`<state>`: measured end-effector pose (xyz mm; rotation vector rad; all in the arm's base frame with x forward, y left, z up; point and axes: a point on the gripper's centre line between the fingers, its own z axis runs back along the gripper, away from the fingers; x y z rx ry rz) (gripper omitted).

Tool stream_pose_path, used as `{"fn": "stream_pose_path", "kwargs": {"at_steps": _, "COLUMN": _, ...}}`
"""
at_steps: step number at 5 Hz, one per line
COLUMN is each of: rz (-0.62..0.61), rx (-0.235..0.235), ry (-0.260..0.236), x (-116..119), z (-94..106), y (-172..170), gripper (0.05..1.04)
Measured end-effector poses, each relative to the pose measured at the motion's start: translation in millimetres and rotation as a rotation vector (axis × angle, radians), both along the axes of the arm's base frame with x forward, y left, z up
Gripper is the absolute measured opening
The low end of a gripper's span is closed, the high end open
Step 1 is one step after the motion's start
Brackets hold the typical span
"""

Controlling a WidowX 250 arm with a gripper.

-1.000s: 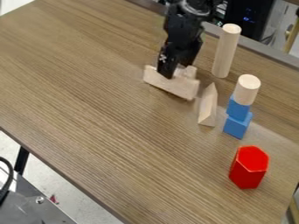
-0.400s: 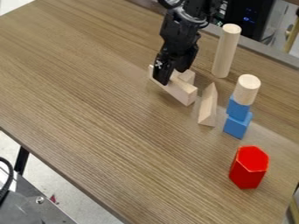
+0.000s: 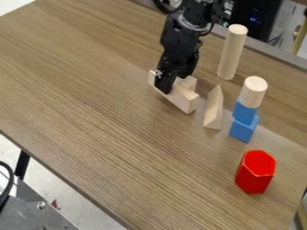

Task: Put down the triangle and then moved the arch and triangle to center of table

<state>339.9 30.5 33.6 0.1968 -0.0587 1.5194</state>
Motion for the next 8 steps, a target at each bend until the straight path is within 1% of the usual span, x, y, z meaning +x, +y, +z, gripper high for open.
{"fn": "stream_pose_path", "kwargs": {"at_steps": 1, "rz": -0.054, "rx": 0.02, "ry": -0.088, "x": 5, "z": 12.2, "y": 3, "gripper": 0.78}}
{"fn": "stream_pose_path", "kwargs": {"at_steps": 2, "rz": -0.091, "rx": 0.061, "ry": -0.191, "x": 13, "z": 42.0, "y": 7, "gripper": 0.78}}
{"fn": "stream_pose_path", "kwargs": {"at_steps": 3, "rz": -0.103, "rx": 0.086, "ry": -0.266, "x": 15, "z": 69.4, "y": 9, "gripper": 0.779}}
{"fn": "stream_pose_path", "kwargs": {"at_steps": 4, "rz": -0.11, "rx": 0.08, "ry": -0.355, "x": 15, "z": 98.7, "y": 7, "gripper": 0.779}}
{"fn": "stream_pose_path", "kwargs": {"at_steps": 5, "rz": -0.148, "rx": 0.038, "ry": -0.387, "x": 17, "z": 106.9, "y": 2, "gripper": 0.779}}
{"fn": "stream_pose_path", "kwargs": {"at_steps": 6, "rz": -0.3, "rx": -0.053, "ry": -0.365, "x": 14, "z": 98.4, "y": -8, "gripper": 0.779}}
{"fn": "stream_pose_path", "kwargs": {"at_steps": 7, "rz": -0.487, "rx": -0.033, "ry": -0.324, "x": 7, "z": 84.6, "y": 4, "gripper": 0.779}}
{"fn": "stream_pose_path", "kwargs": {"at_steps": 8, "rz": -0.7, "rx": 0.019, "ry": -0.242, "x": -1, "z": 60.7, "y": 20, "gripper": 0.779}}
